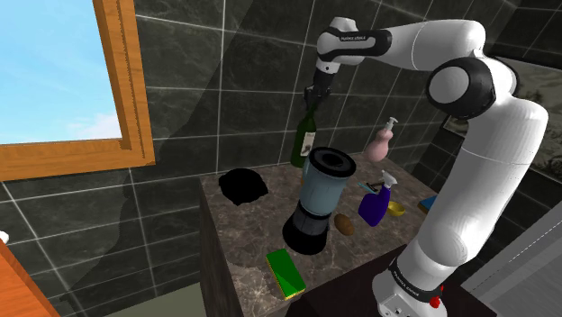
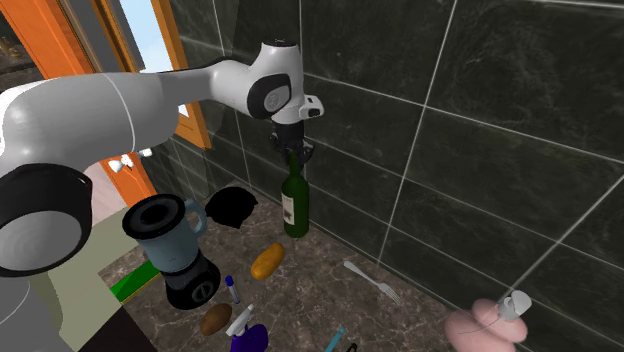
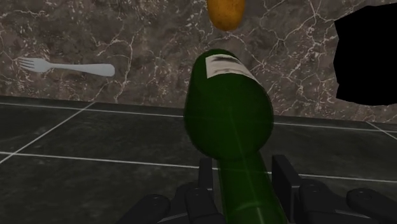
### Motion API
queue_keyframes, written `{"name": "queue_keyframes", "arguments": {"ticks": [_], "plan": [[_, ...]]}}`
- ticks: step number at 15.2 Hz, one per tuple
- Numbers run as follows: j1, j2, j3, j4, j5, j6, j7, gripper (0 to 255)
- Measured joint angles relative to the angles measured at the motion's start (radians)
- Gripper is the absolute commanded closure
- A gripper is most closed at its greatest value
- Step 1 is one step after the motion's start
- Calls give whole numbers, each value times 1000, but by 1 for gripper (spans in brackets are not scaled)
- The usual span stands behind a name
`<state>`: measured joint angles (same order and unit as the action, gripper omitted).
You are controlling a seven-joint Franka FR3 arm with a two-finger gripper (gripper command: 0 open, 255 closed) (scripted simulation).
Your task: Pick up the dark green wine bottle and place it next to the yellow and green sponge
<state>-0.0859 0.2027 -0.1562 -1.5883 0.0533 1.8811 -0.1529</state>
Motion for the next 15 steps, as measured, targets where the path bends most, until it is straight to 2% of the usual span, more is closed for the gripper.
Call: {"name": "queue_keyframes", "arguments": {"ticks": [4, 15], "plan": [[-2, 3, -1, 54, 0, -51, 0, 255], [112, -247, 85, -246, -55, 3, 205, 255]]}}
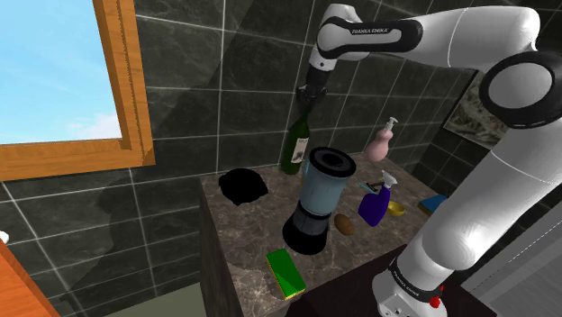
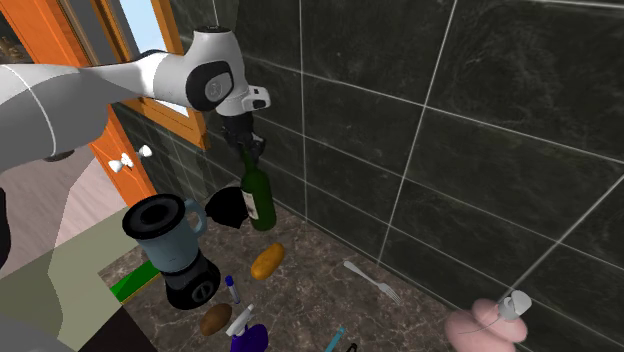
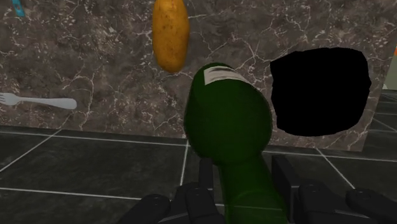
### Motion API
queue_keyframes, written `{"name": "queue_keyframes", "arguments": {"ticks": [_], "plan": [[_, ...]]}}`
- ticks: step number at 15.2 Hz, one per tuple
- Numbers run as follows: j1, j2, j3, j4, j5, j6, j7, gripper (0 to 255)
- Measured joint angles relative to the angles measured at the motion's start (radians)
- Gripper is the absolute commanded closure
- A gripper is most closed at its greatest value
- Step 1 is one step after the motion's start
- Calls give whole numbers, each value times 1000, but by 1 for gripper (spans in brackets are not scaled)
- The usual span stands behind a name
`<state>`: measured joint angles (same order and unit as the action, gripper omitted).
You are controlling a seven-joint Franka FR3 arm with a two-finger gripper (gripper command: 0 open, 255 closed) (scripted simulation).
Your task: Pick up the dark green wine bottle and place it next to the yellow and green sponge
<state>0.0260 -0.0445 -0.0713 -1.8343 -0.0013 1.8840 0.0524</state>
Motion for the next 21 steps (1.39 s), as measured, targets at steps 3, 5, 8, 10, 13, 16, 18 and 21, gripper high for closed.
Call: {"name": "queue_keyframes", "arguments": {"ticks": [3, 5, 8, 10, 13, 16, 18, 21], "plan": [[31, -65, 36, -71, -8, 6, 69, 255], [51, -98, 63, -106, -10, 7, 117, 255], [79, -147, 101, -166, -9, 19, 182, 255], [96, -173, 127, -189, -7, 15, 224, 255], [125, -200, 171, -222, -1, 20, 294, 255], [154, -227, 216, -238, 8, 9, 363, 255], [172, -237, 245, -250, 13, 10, 409, 255], [202, -236, 298, -240, 21, 1, 488, 255]]}}
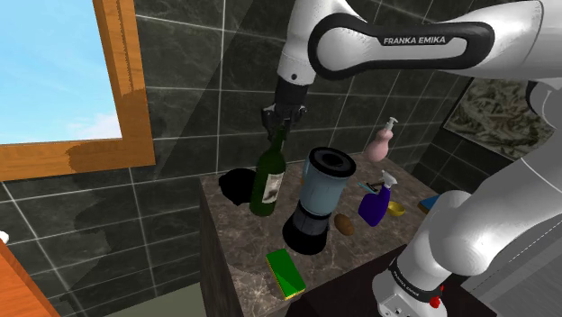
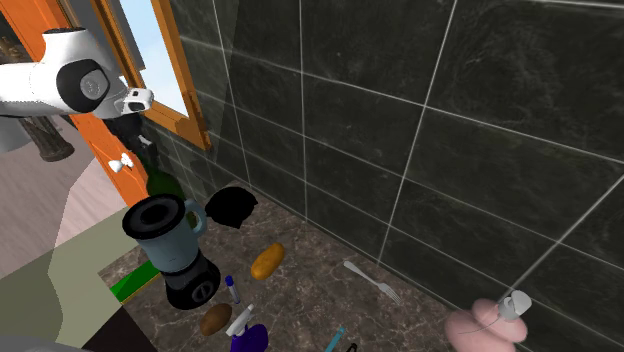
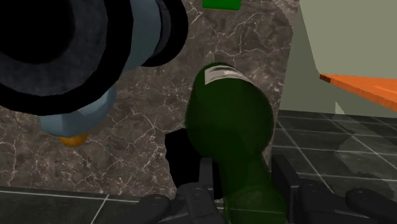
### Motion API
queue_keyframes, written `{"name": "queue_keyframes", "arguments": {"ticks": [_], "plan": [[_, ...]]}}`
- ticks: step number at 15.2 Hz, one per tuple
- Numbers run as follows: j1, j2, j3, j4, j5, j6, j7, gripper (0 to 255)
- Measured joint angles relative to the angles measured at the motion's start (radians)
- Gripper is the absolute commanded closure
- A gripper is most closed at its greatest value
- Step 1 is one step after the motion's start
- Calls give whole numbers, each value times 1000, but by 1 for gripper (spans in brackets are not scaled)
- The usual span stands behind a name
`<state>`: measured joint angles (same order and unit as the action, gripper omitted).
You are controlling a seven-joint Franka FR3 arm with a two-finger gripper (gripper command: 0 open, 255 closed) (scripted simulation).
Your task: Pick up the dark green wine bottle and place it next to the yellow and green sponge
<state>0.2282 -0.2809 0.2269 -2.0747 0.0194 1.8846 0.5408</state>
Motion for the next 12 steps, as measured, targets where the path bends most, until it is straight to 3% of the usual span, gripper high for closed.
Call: {"name": "queue_keyframes", "arguments": {"ticks": [4, 12], "plan": [[26, 2, 46, -11, 7, 13, 70, 255], [31, 12, 58, -107, 7, 117, 86, 255]]}}
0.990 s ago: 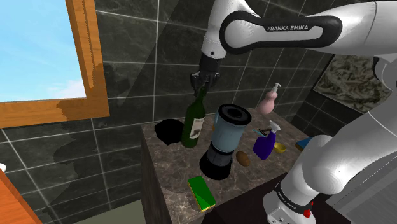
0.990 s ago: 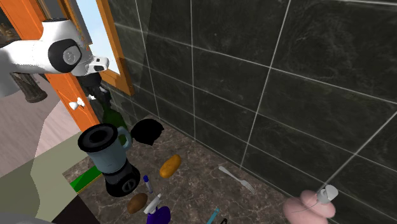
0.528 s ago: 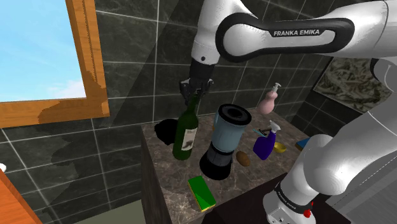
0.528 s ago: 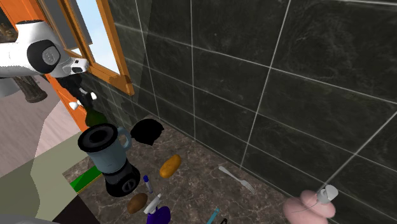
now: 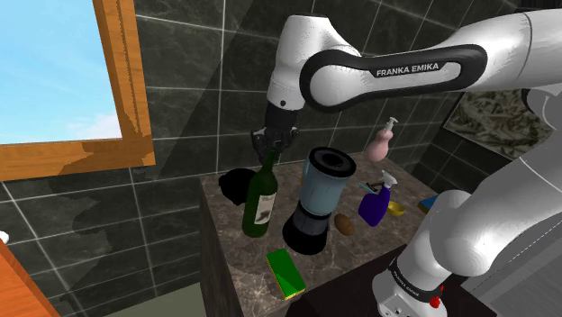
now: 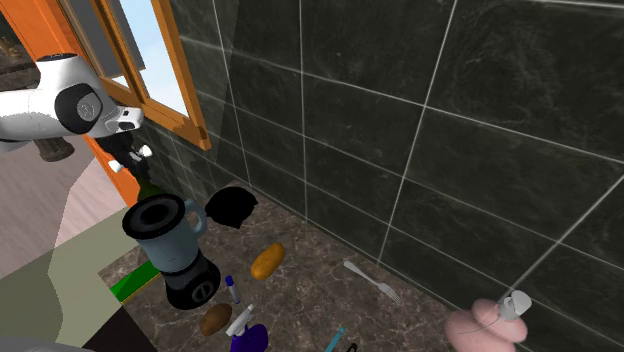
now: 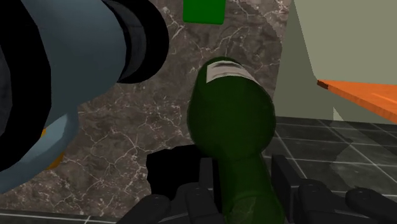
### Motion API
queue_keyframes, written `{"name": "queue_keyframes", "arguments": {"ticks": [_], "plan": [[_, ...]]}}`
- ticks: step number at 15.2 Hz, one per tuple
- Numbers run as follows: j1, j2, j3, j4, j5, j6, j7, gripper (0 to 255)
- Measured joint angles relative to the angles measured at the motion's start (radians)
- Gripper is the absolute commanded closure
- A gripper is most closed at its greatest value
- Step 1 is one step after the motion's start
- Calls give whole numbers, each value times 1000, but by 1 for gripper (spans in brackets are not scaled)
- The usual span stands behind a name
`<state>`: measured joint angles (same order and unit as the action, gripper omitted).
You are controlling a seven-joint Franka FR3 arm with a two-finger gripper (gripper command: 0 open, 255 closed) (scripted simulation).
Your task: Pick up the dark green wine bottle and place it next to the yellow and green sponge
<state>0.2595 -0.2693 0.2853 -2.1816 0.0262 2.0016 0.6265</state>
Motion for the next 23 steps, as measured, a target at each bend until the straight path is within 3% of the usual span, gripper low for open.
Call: {"name": "queue_keyframes", "arguments": {"ticks": [6, 13, 14, 20, 23], "plan": [[0, 20, 6, -61, -4, 81, 7, 255], [1, 22, 7, -72, -4, 93, 8, 255], [1, 21, 7, -72, -4, 93, 8, 0], [1, 21, 7, -71, -4, 93, 8, 0], [2, 3, 5, -24, 0, 29, 7, 0]]}}
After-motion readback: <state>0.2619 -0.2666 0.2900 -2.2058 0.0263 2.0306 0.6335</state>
